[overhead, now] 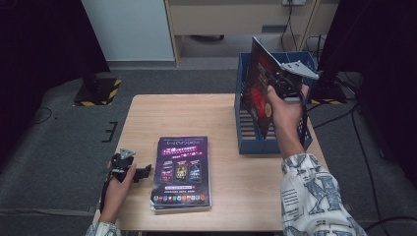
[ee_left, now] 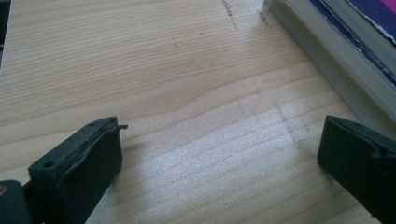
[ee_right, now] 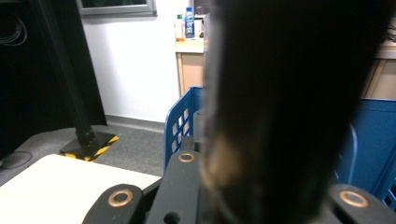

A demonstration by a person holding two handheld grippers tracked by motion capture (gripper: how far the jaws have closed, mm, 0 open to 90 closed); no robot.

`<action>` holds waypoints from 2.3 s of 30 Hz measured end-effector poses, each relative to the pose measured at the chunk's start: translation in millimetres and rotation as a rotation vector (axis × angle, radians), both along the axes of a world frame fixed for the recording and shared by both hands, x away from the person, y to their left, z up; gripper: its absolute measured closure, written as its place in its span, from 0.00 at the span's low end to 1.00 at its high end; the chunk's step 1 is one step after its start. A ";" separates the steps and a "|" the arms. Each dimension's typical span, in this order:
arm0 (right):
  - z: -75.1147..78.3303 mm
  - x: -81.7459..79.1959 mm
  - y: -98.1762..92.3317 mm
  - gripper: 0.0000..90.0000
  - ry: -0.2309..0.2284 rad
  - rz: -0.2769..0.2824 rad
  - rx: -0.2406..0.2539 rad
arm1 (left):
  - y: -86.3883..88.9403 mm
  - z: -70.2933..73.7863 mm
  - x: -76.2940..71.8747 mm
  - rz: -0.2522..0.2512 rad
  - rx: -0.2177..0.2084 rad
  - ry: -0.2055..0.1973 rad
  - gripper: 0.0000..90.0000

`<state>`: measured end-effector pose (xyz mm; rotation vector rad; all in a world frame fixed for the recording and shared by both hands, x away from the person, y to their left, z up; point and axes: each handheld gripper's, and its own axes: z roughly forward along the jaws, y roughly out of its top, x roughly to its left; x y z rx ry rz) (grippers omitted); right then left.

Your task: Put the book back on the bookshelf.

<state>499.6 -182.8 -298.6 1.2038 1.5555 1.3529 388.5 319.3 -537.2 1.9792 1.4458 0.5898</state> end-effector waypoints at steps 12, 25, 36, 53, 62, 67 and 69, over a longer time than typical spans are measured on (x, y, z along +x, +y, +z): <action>-21.5 11.2 14.8 0.96 -0.034 -0.053 0.004 | -0.4 0.2 0.7 -0.005 0.004 0.003 0.00; -51.2 14.6 26.3 0.96 -0.023 -0.075 -0.036 | -1.2 0.3 1.5 -0.010 0.007 0.003 0.00; -66.4 14.3 30.7 0.96 -0.047 -0.126 -0.052 | -1.9 0.2 1.8 -0.009 0.005 0.002 0.00; -79.1 17.3 53.7 0.96 -0.040 -0.135 -0.071 | -2.6 0.1 2.1 -0.010 0.004 0.002 0.00; -79.8 16.3 65.0 0.96 -0.042 -0.128 -0.078 | -2.7 0.2 2.1 -0.012 0.006 0.003 0.00; -79.6 16.8 67.7 0.96 -0.047 -0.144 -0.084 | -2.9 0.2 2.2 -0.012 0.006 0.003 0.00; -79.3 17.2 67.5 0.96 -0.051 -0.152 -0.084 | -3.0 0.2 2.3 -0.013 0.006 0.003 0.00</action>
